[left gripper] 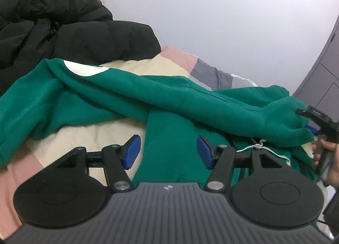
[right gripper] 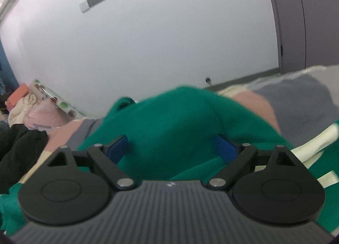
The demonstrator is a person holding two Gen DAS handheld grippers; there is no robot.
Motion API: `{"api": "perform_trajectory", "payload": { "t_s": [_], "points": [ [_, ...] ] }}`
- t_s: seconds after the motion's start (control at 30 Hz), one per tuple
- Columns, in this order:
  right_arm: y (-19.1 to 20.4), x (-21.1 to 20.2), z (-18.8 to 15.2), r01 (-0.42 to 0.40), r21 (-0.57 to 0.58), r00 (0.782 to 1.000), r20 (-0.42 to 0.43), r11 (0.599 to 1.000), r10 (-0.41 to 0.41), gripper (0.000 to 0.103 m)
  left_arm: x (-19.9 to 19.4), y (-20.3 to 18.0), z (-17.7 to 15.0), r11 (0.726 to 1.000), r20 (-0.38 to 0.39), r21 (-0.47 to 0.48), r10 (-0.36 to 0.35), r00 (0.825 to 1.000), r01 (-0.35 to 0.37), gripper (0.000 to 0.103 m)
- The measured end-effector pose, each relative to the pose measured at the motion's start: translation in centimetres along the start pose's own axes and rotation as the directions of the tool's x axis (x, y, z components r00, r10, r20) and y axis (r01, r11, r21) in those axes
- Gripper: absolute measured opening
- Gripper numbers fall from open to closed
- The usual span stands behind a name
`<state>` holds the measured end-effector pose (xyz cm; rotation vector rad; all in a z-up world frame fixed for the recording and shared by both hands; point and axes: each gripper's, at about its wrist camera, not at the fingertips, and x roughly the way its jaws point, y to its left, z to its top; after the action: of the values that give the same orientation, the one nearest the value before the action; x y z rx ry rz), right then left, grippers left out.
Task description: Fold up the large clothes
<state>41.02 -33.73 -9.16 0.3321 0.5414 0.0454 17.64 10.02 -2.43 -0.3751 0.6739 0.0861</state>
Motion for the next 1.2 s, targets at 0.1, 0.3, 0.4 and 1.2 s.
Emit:
{"api": "perform_trajectory", "payload": {
  "t_s": [0.1, 0.3, 0.4, 1.2],
  "points": [
    [0.5, 1.4, -0.7, -0.008, -0.01, 1.0, 0.008, 1.0, 0.008, 0.093, 0.5, 0.2, 0.3, 1.0, 0.008, -0.001, -0.007, 1.0, 0.007, 0.064],
    [3.0, 3.0, -1.4, -0.028, -0.039, 0.999, -0.034, 0.999, 0.027, 0.085, 2.6, 1.7, -0.2, 1.0, -0.026, -0.006, -0.013, 1.0, 0.013, 0.064],
    [4.5, 3.7, -2.1, 0.03, -0.152, 0.996, -0.081, 0.988, -0.042, 0.059, 2.9, 2.2, -0.1, 1.0, -0.029, -0.016, -0.024, 0.999, 0.024, 0.064],
    [33.0, 8.6, 12.3, 0.11, -0.598, 0.951, 0.296, 0.794, 0.092, 0.009, 7.7, 6.9, -0.1, 0.989, 0.054, -0.084, -0.117, 0.992, 0.122, 0.064]
  ]
}}
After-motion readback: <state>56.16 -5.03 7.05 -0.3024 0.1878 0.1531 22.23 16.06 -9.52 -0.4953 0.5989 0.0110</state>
